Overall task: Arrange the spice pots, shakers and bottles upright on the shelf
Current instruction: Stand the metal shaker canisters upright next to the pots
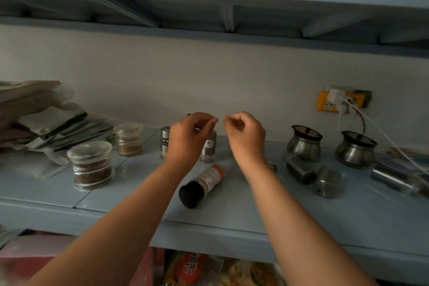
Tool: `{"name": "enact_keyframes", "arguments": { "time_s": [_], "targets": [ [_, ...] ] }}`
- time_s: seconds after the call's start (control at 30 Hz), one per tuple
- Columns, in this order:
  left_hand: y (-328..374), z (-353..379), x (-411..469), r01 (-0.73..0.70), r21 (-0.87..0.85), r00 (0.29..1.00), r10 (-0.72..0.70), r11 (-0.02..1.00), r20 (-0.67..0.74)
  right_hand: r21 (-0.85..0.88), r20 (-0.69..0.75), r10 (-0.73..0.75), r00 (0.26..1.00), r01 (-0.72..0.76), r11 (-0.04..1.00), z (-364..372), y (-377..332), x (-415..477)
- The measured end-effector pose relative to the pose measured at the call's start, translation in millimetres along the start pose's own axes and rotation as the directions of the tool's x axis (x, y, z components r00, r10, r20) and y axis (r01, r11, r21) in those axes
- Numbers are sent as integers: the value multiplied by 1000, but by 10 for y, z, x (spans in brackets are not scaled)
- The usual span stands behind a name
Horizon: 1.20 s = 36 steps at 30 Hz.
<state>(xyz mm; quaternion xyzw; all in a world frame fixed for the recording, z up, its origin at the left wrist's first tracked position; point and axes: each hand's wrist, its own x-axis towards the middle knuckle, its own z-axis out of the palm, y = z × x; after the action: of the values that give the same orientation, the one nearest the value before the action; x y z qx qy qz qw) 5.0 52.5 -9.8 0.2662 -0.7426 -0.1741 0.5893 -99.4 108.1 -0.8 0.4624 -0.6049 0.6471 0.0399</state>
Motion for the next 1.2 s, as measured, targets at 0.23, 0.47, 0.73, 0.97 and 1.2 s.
{"name": "enact_keyframes", "arguments": {
  "time_s": [0.23,0.47,0.73,0.97,1.2],
  "targets": [
    [485,388,23,-204,192,875,90,960,475,-109,6,112,994,-111,988,-739,385,164],
    [557,798,-56,-149,442,732,-202,885,650,-138,122,114,986,-97,986,-907,805,-113],
    [435,943,-58,-149,525,696,-288,838,658,-284,240,111,965,-39,958,-959,891,-140],
    [403,951,-79,-120,522,700,-301,844,647,-223,282,293,913,-235,946,-958,901,-161],
    [395,923,-64,-35,544,700,-368,839,612,-276,256,269,928,-197,941,-928,905,-153]
  ]
}}
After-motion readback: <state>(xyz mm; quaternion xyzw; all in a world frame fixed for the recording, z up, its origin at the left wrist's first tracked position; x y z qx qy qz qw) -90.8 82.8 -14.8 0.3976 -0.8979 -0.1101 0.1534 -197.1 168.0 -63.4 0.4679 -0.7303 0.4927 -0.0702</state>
